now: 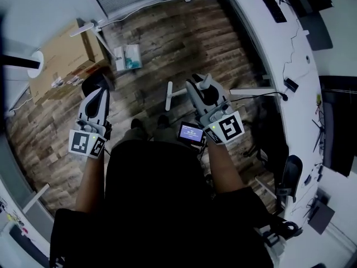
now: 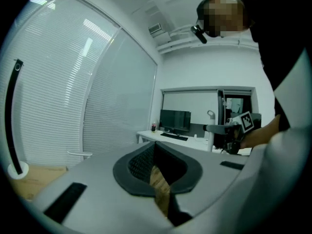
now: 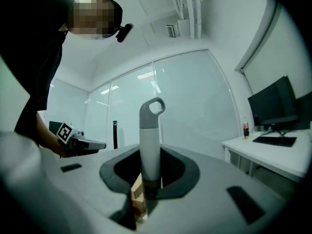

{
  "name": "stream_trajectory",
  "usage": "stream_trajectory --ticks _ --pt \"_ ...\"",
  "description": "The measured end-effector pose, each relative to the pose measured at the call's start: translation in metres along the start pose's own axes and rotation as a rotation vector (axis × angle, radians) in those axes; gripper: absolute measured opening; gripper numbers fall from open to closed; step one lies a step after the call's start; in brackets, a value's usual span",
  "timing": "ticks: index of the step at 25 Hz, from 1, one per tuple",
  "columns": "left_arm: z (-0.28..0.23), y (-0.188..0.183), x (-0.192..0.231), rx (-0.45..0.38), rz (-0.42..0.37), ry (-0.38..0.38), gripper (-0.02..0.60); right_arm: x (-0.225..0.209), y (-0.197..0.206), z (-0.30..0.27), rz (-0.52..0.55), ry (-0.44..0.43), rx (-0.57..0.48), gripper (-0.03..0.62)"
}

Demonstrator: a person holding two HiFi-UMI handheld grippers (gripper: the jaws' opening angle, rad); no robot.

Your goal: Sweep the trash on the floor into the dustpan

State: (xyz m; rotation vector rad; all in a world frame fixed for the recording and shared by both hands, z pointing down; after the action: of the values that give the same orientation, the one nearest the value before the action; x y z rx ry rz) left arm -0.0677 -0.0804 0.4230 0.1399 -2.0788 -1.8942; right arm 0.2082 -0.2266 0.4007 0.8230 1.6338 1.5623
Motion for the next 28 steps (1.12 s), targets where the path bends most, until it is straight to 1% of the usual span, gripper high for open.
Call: stream_trajectory --ticks 3,5,12,21,28 --pt "0.002 -0.004 0.016 -0.005 0.004 -0.036 -0.005 -0.007 0.0 0.0 0.004 0.095 0.022 0.078" --pt "0.003 -0.009 0.022 -0.016 -0.002 -0.037 -0.005 -0.009 -0.001 0.0 0.009 0.119 0.026 0.078" --pt "0.011 -0.01 0.031 -0.036 0.023 -0.006 -0.005 0.002 -0.006 -0.007 0.038 0.115 0.025 0.078" --pt "0.007 -0.013 0.022 -0.041 0.023 0.044 -0.005 -0.003 -0.003 0.0 0.014 0.146 0.03 0.078" --pt "0.003 -0.016 0.014 -0.034 0.013 0.067 -0.005 -0.003 -0.004 0.007 0.0 0.149 0.023 0.078"
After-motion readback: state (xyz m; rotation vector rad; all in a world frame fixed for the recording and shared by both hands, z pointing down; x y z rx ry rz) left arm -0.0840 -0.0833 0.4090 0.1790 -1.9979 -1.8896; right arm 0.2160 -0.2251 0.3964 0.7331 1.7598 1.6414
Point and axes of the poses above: the fingertips, and each gripper's own axes: z backward along the fingers, x to its left, y out of its underside, the point moved 6 cm from there along z, backward along the fingers, and after that the axes turned 10 degrees about y, right-handed, at the moved point
